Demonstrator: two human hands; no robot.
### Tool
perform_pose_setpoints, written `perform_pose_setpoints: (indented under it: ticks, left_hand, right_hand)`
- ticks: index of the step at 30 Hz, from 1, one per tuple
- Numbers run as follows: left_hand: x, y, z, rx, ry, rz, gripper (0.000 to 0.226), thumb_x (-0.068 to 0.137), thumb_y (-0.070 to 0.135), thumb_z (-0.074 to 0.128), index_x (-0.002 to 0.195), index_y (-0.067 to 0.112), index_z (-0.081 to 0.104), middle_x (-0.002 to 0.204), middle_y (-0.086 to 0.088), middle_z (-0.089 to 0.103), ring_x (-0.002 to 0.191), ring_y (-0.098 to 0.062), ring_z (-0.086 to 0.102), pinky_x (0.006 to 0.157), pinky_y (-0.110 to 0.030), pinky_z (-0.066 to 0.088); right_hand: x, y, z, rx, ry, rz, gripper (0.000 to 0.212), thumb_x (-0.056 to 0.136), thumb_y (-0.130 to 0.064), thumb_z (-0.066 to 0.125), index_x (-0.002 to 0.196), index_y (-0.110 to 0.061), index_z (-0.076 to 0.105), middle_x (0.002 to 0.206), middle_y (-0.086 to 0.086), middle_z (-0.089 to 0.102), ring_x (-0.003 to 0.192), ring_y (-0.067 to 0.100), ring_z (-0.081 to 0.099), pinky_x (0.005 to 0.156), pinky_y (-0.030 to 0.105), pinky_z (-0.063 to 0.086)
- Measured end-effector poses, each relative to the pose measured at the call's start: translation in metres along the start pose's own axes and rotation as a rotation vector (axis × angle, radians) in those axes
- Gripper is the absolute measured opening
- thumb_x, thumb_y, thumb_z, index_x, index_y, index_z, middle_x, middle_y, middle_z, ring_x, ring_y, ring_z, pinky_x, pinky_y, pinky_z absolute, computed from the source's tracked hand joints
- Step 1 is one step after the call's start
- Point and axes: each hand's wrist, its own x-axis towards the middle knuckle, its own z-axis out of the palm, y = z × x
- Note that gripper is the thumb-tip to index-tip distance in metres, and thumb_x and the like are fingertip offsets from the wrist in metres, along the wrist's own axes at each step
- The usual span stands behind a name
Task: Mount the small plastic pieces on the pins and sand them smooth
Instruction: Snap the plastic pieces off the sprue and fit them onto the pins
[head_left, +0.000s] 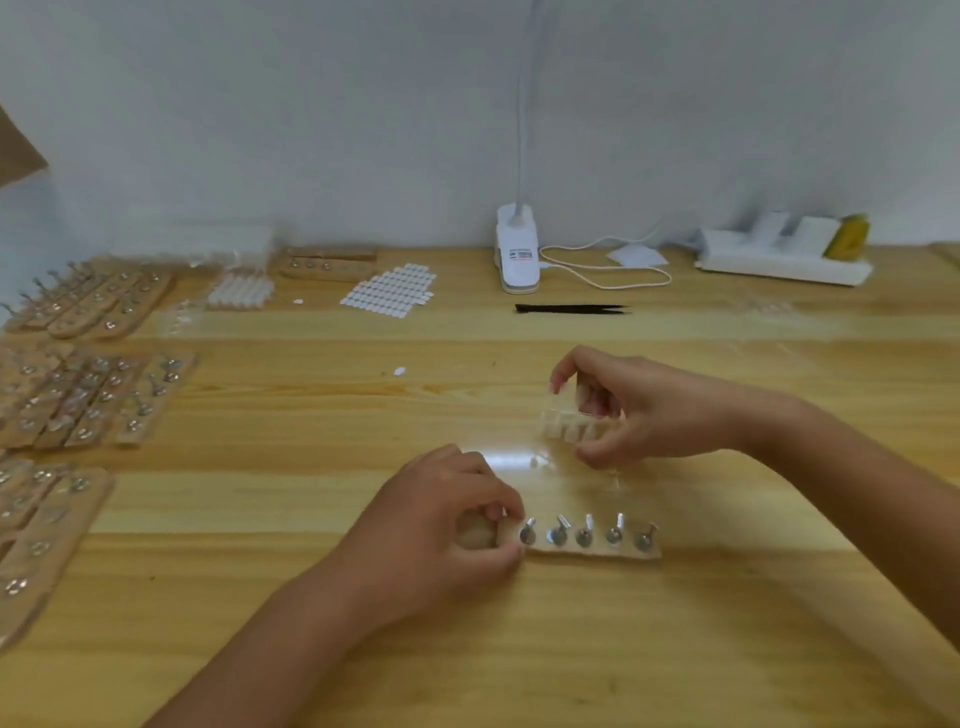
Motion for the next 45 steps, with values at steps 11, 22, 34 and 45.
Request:
perform_pose_setpoints:
  ticks: [11, 22, 34, 45]
  left_hand:
    - [0.016, -0.006, 0.004, -0.066, 0.155, -0.034, 0.024, 0.081, 0.029, 0.067, 0.103, 0.028, 0.073, 0.109, 0.016, 0.057, 0.11, -0.011, 0.056, 0.093, -0.037, 0.047]
    - [0.007, -0.008, 0.002, 0.05, 0.037, 0.037, 0.02, 0.074, 0.041, 0.064, 0.088, 0.031, 0.074, 0.103, 0.018, 0.058, 0.106, -0.006, 0.054, 0.096, -0.024, 0.031]
    - [0.01, 0.002, 0.011, -0.256, 0.021, 0.062, 0.015, 0.076, 0.015, 0.083, 0.09, 0.02, 0.08, 0.087, 0.008, 0.069, 0.085, -0.011, 0.063, 0.079, -0.021, 0.047]
    - [0.009, 0.001, 0.014, -0.268, 0.055, 0.011, 0.011, 0.075, 0.013, 0.084, 0.083, 0.016, 0.078, 0.087, 0.006, 0.067, 0.08, -0.014, 0.065, 0.071, -0.017, 0.048]
  right_hand:
    - [-0.007, 0.001, 0.006, -0.095, 0.214, -0.112, 0.04, 0.084, -0.038, 0.079, 0.12, -0.037, 0.064, 0.115, -0.017, 0.06, 0.105, -0.004, 0.044, 0.083, 0.006, 0.036]
    - [-0.011, 0.004, 0.04, -0.145, 0.329, -0.134, 0.026, 0.079, -0.034, 0.084, 0.103, -0.026, 0.078, 0.114, -0.015, 0.067, 0.112, 0.014, 0.05, 0.102, 0.04, 0.038]
    - [-0.012, 0.016, 0.057, -0.036, 0.503, -0.244, 0.011, 0.08, -0.014, 0.084, 0.09, -0.019, 0.08, 0.103, -0.009, 0.074, 0.107, 0.014, 0.059, 0.098, 0.041, 0.046]
    - [-0.011, 0.019, 0.056, 0.001, 0.505, -0.216, 0.008, 0.09, -0.014, 0.074, 0.097, -0.015, 0.079, 0.101, -0.009, 0.076, 0.106, 0.015, 0.06, 0.098, 0.039, 0.046]
